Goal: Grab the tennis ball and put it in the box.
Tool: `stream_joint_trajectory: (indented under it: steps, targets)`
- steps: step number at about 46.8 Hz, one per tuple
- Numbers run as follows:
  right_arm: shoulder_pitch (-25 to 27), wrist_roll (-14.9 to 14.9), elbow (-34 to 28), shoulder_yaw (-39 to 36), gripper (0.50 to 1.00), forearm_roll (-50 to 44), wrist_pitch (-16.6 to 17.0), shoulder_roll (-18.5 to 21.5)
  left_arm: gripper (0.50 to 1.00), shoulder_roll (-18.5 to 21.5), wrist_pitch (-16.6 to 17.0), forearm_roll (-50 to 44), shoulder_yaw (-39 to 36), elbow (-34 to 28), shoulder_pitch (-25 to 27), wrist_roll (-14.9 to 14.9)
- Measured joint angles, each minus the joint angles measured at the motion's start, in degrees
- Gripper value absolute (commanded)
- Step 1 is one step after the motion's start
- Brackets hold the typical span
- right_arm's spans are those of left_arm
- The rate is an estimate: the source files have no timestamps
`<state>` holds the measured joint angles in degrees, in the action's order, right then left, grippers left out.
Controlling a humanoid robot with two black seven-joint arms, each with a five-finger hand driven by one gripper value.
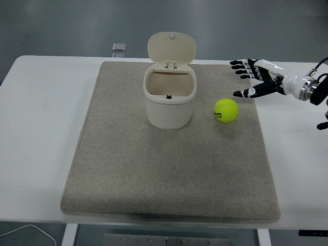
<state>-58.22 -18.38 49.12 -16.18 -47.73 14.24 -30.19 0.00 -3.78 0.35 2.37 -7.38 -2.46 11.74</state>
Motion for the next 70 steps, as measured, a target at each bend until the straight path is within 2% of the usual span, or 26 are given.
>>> stream_joint_trajectory:
  steps: [14,20,29,42,70]
  targets:
    - [-0.2,-5.0,0.5,0.4,0.928,-14.9,0.0,-1.2,0.992,0.0,0.0,0.0,0.0,0.0,0.0,0.0]
    - [-0.8,-6.1,1.5,0.4,0.928,-20.1,-0.1,-1.2,0.992,0.0,0.0,0.0,0.0,0.0,0.0,0.0]
    - [-1.0,-6.3,4.0,0.5,0.928,-25.9,-0.2,-2.1,0.990,0.0,0.0,0.0,0.0,0.0,0.0,0.0]
    - [-1.4,-6.4,4.2,0.9,0.928,-29.4,-1.0,-1.4,0.992,0.0,0.0,0.0,0.0,0.0,0.0,0.0]
    - [-0.5,-5.8,2.6,4.5,0.926,-30.3,-7.7,1.9,0.992,0.0,0.0,0.0,0.0,0.0,0.0,0.0]
